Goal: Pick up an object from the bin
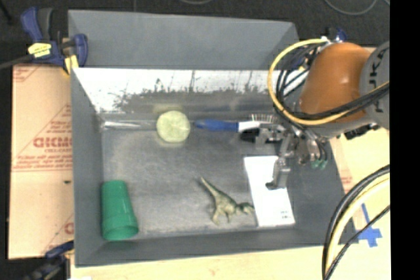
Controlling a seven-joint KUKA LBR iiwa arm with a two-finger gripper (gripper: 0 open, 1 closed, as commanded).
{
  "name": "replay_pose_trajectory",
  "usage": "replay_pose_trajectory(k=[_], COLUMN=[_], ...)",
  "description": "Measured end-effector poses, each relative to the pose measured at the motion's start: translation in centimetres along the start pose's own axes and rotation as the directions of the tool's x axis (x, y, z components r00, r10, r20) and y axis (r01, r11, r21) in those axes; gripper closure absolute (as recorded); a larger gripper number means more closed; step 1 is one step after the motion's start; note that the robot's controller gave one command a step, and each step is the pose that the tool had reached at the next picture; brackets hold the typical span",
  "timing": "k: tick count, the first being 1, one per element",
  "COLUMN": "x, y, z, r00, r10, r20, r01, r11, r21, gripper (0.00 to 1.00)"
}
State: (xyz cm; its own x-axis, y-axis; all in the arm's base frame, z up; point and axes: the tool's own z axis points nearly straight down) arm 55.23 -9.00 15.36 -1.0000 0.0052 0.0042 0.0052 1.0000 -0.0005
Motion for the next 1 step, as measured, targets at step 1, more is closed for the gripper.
replay_pose_trajectory(k=[1], x=[-0.18], y=[0.03], z=[-0.47], r00=[1.0], r10=[-0.003], r20=[0.008], r01=[0.003], r11=[1.0], r21=[0.001], gripper=[0.0])
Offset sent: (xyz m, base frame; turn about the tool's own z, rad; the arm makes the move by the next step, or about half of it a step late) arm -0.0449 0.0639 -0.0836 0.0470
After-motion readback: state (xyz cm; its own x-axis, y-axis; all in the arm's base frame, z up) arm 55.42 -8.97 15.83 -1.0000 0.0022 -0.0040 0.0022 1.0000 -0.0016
